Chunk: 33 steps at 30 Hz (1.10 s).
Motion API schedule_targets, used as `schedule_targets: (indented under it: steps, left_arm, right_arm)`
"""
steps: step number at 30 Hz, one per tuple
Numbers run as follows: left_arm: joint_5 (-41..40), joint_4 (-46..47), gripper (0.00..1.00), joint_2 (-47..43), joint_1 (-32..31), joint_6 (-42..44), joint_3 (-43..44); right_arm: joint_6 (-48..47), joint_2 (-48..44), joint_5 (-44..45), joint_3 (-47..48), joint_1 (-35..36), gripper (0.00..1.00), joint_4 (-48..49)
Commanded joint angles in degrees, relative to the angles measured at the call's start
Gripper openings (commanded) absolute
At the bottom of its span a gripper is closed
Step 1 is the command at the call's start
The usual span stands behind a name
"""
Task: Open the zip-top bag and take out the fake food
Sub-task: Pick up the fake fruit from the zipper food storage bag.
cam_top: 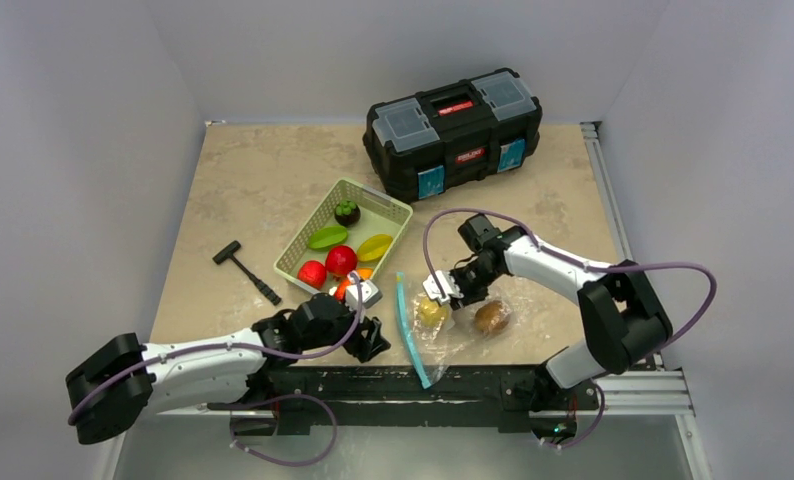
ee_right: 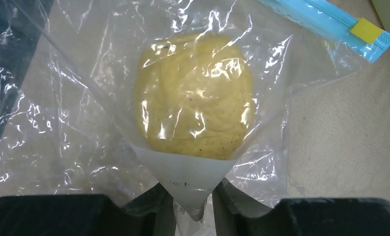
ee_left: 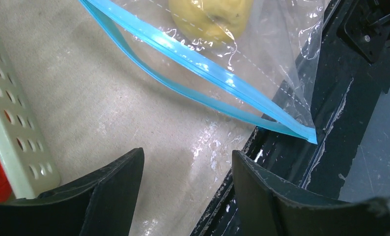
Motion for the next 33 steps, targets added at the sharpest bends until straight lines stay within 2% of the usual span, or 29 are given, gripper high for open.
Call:
schedule_targets:
  steps: [1,5,9,16,22,28,33]
  left_arm:
    - [2.5,5.5,0.65,1.8,-0.5,3.3,2.1]
    - [1.8,9.4,0.66,2.8,-1.7,7.0,1.5]
    - [-0.3,16.8,0.66,4.0,-4.8,12.3,-0.5]
    - [-4.4,25.0,0.67,13.3,-7.3,18.7,-0.2]
    - [-8.3,32.7,0.67,18.1,-8.8,22.3,-2.1]
    - [-8.8,35.8,0.64,19.1,-9.1,25.7,-2.7]
    - [-8.8,41.0,0.63,23.8,-9.4,27.0,-1.8]
  right_arm:
    - [1.6,1.1,0.3,2.8,0.8,0.21,0.6]
    - [2.5,1.9,-1.1,3.7,0.9,0.1,-0.1]
    - [3.3,2.0,-1.9,3.7,0.8,0.11,0.0]
    - [3.8,-0.3,-2.9,2.4,0.8,0.35,0.6]
    - [3.7,-1.8,-4.0,2.6,0.8,0.45,-0.1]
    - [3.6,-1.3,-6.0,2.8,0.8,0.43,-0.9]
    - [4.2,0.2,-6.6,2.9,1.0,0.35,-0.9]
